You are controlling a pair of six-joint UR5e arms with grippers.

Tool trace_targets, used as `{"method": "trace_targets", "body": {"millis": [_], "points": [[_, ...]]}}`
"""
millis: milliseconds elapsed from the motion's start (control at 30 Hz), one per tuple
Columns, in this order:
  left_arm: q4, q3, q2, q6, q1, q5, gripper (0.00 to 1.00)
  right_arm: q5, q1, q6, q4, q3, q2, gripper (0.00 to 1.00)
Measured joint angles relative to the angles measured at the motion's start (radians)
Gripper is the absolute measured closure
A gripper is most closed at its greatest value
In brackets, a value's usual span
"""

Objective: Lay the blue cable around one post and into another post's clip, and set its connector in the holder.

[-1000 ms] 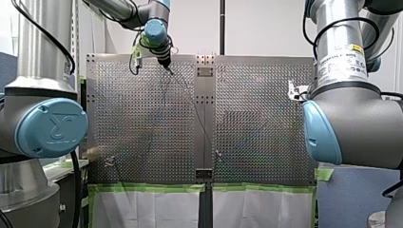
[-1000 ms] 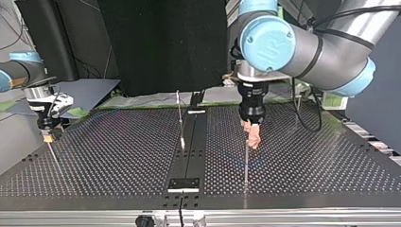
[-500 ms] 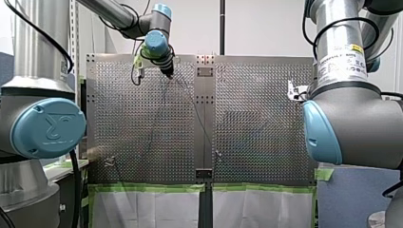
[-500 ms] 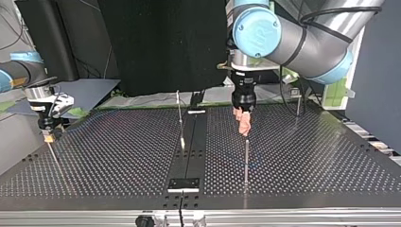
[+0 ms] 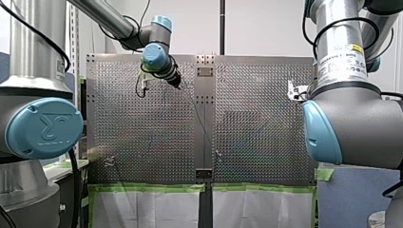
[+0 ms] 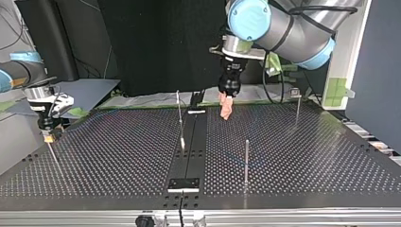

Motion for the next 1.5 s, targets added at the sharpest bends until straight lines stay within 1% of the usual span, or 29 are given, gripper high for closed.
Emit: {"method": "trace_targets", "body": {"millis": [133, 733, 833, 967, 1100, 1300, 1500], "points": [[0.042, -0.042, -0.001, 0.002, -0.001, 0.029, 0.0, 0.0, 0.001, 0.002, -0.004, 0.0, 0.0, 0.0], [0.224, -0.224, -0.023, 0.006, -0.006, 0.063, 0.0, -0.003, 0.009, 0.0, -0.004, 0.0, 0.0, 0.0], [0.253, -0.253, -0.023, -0.009, -0.001, 0.071, 0.0, -0.003, 0.009, -0.001, -0.003, 0.0, 0.0, 0.0], [0.292, -0.292, -0.026, -0.039, 0.006, 0.068, 0.0, -0.003, 0.009, -0.002, -0.003, 0.0, 0.0, 0.0], [0.337, -0.337, -0.052, -0.051, 0.009, 0.067, 0.0, -0.003, 0.009, -0.002, -0.002, 0.0, 0.0, 0.0], [0.396, -0.395, -0.106, -0.029, 0.006, 0.069, 0.0, -0.003, 0.01, -0.002, -0.003, 0.0, 0.0, 0.0], [0.462, -0.456, -0.16, -0.031, 0.006, 0.07, 0.0, -0.003, 0.011, -0.002, -0.003, 0.0, 0.0, 0.0]]}}
